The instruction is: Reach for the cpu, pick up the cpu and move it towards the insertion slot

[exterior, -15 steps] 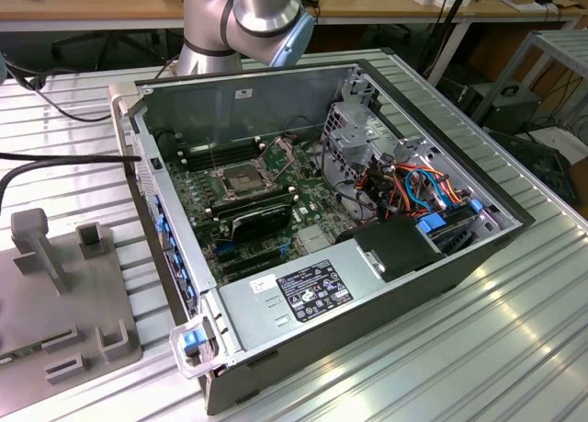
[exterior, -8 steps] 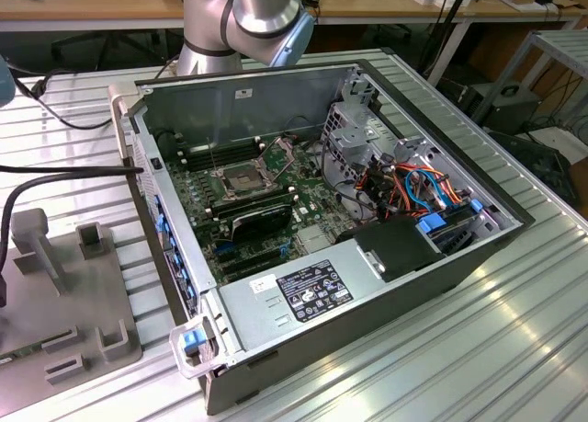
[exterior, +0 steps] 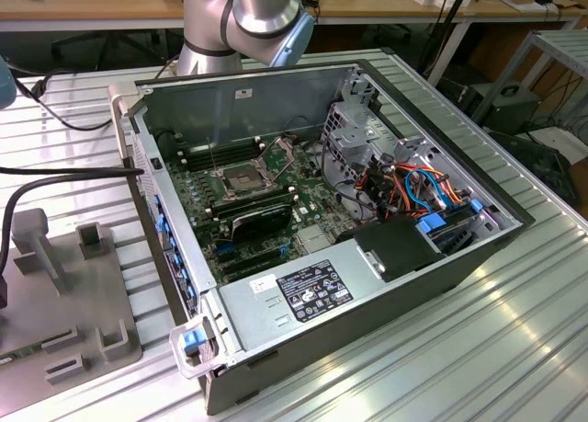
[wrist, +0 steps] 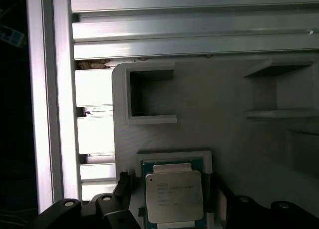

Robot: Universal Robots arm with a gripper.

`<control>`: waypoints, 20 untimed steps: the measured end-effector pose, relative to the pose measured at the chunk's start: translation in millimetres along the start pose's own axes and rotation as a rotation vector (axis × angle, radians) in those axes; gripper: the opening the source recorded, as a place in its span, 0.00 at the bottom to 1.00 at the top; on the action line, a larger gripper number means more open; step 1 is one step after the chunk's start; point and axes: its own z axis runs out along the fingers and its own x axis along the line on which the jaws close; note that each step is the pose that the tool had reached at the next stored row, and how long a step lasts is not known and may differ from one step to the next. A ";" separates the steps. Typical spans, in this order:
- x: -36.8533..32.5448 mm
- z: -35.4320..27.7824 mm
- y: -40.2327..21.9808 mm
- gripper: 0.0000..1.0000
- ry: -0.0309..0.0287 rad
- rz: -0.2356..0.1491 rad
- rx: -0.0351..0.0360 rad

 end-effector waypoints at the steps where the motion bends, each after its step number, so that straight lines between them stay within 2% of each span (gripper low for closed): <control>1: -0.1 0.0 0.0 0.74 0.0000 0.000 0.0001; 7: -0.7 0.0 0.0 0.74 0.0001 0.000 0.0001; 9: -1.0 0.0 0.1 0.72 0.0001 0.000 0.0001; 10: -1.2 0.0 0.1 0.65 0.0000 0.000 0.0001; 19: -3.0 -4.3 0.1 0.65 0.0014 0.000 0.0001; 20: -4.8 -4.2 0.1 0.65 0.0033 0.000 -0.0036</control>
